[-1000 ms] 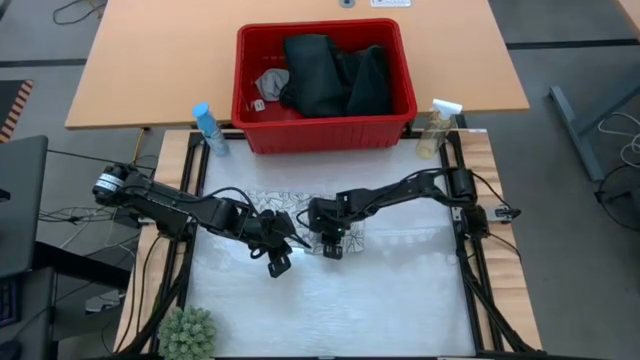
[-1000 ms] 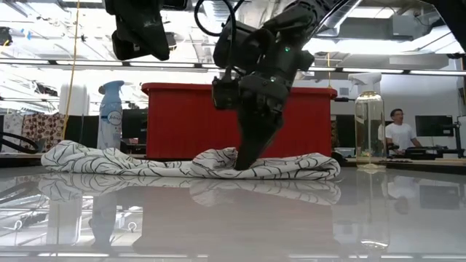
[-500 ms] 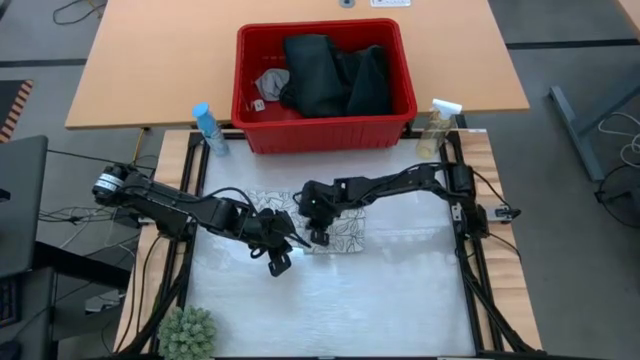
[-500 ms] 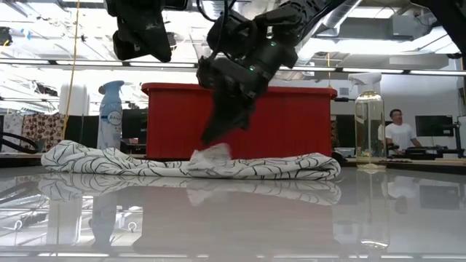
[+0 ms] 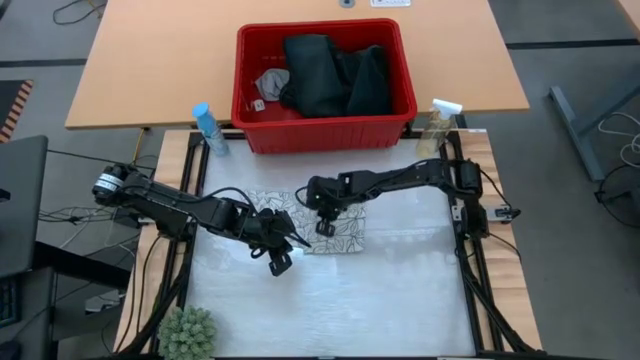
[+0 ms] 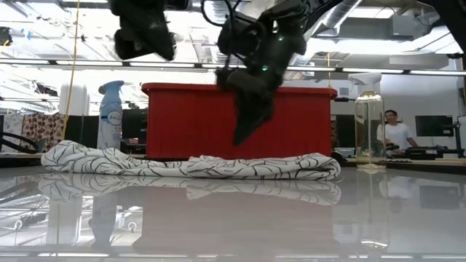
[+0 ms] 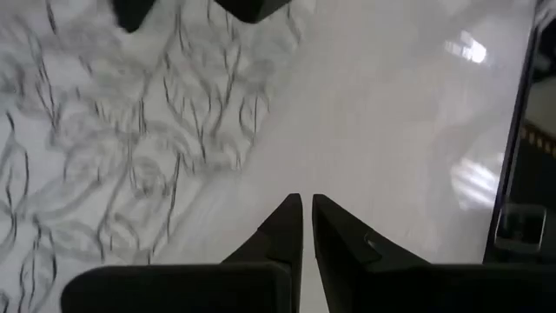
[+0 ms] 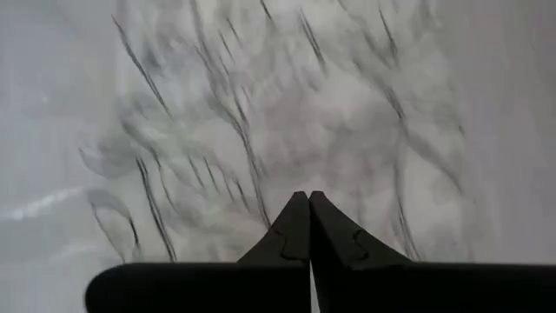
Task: Fold laundry
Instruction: Fold the white-patterned shirt
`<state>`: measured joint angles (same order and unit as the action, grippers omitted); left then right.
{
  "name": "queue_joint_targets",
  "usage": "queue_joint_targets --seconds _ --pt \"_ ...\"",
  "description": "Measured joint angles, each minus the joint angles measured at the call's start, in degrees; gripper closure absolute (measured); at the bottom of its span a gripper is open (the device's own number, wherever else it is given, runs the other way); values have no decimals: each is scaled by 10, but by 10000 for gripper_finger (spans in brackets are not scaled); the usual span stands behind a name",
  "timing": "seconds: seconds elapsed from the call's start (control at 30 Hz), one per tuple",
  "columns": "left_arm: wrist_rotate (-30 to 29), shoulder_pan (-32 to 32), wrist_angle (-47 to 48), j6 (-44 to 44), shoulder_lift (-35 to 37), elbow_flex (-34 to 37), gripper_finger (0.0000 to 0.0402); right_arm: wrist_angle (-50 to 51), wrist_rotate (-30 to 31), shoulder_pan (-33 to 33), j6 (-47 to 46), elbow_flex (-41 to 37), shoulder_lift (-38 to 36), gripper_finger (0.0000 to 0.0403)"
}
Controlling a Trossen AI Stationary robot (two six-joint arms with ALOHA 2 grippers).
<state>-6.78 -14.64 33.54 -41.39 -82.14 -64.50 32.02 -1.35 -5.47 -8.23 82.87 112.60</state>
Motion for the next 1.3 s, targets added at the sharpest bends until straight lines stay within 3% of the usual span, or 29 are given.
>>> queue_joint_targets --seconds 0.1,0.2,0.33,0.43,0.6,0.73,0.83,1.03,1.3 --pt "-55 -10 -47 7 -3 9 383 65 10 -5 -22 0 -23 370" --pt "-81 -10 -116 24 -6 38 383 156 67 0 -69 0 -65 376" --pt "-32 27 -268 16 -6 102 383 271 103 -1 -215 -11 -119 383" --pt "26 68 -391 17 -6 152 383 300 109 -2 -294 -47 -157 358" --pt "76 132 -470 37 -6 180 358 252 109 8 -417 -151 -215 258" --pt "111 152 -475 66 -15 180 311 124 87 23 -490 -240 -233 169" --pt "109 156 -464 71 -16 180 270 29 67 26 -526 -275 -233 125" --pt "35 158 -421 45 -29 180 214 -1 92 36 -562 -291 -217 109" --pt "67 163 -456 27 -128 177 207 -37 91 36 -564 -292 -192 109"
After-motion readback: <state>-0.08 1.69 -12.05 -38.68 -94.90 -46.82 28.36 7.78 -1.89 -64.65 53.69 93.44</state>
